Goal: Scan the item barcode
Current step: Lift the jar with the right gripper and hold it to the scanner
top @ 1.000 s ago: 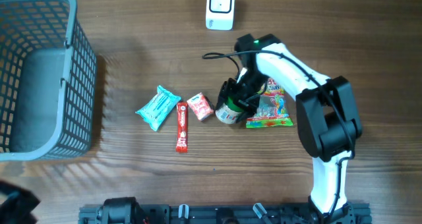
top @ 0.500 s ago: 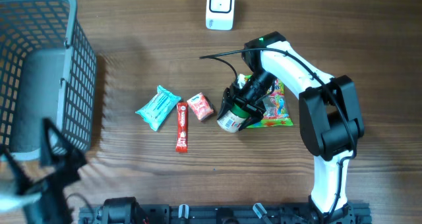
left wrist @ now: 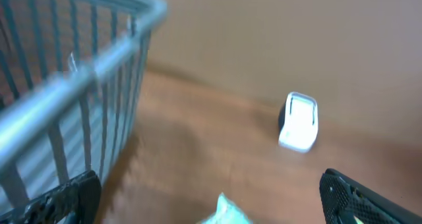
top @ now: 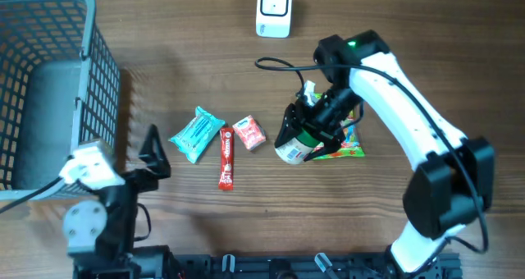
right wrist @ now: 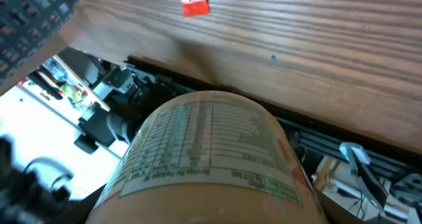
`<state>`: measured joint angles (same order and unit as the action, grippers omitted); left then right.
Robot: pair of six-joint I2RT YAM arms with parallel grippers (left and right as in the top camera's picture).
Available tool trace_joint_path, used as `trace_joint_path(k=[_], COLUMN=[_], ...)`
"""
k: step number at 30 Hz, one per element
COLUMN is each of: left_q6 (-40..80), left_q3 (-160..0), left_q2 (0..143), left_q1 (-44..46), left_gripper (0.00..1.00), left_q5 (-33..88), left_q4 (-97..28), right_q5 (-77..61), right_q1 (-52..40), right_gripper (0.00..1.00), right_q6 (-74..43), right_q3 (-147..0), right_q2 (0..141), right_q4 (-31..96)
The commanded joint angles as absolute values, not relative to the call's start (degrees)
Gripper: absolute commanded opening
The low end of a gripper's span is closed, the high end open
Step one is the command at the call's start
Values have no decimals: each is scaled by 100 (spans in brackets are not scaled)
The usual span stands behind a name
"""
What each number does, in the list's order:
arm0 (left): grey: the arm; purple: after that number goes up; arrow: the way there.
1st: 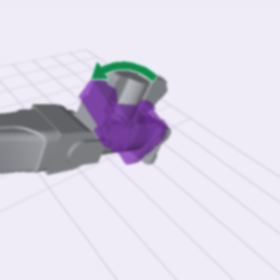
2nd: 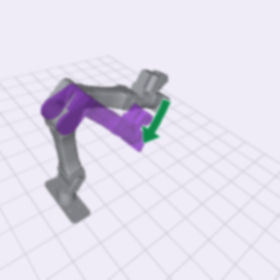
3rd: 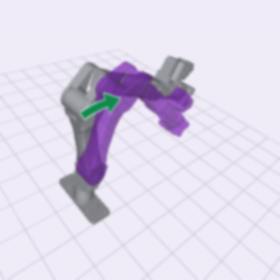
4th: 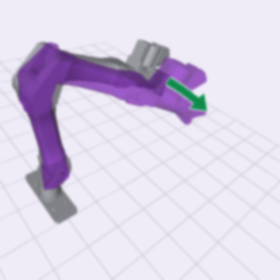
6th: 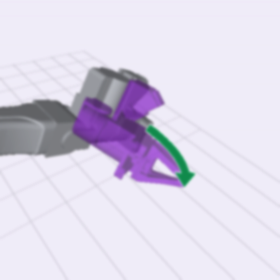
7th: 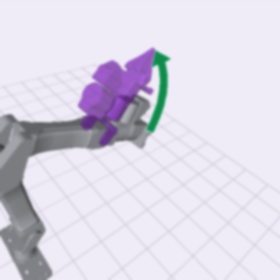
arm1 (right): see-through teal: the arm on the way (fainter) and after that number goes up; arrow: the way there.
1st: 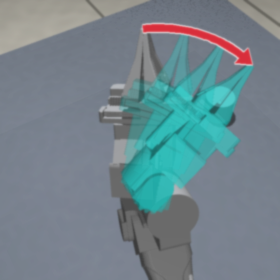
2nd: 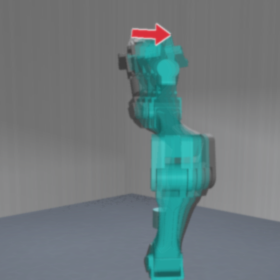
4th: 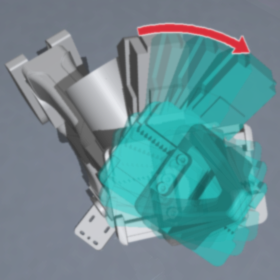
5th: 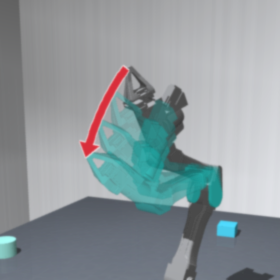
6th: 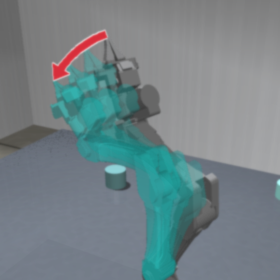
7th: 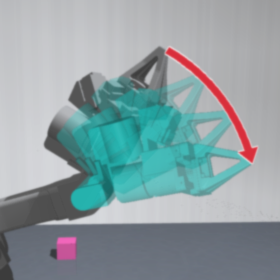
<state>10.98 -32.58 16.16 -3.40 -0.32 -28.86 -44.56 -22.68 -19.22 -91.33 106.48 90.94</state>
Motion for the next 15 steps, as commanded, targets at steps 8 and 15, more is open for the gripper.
trace_joint_path(k=[8,15], left_q6=[897,943], left_q3=[-2624,-1785], left_q2=[1608,1608], left_q1=[-338,-338], left_gripper=[100,100], left_q5=[-762,-731], left_q4=[-3395,-3216], right_q5=[-4661,-4762], right_q1=[-2270,-2270], right_gripper=[55,55], right_q6=[-2200,-2250], right_q3=[-9266,-9266], right_q2=[9841,9819], right_q4=[9218,9205])
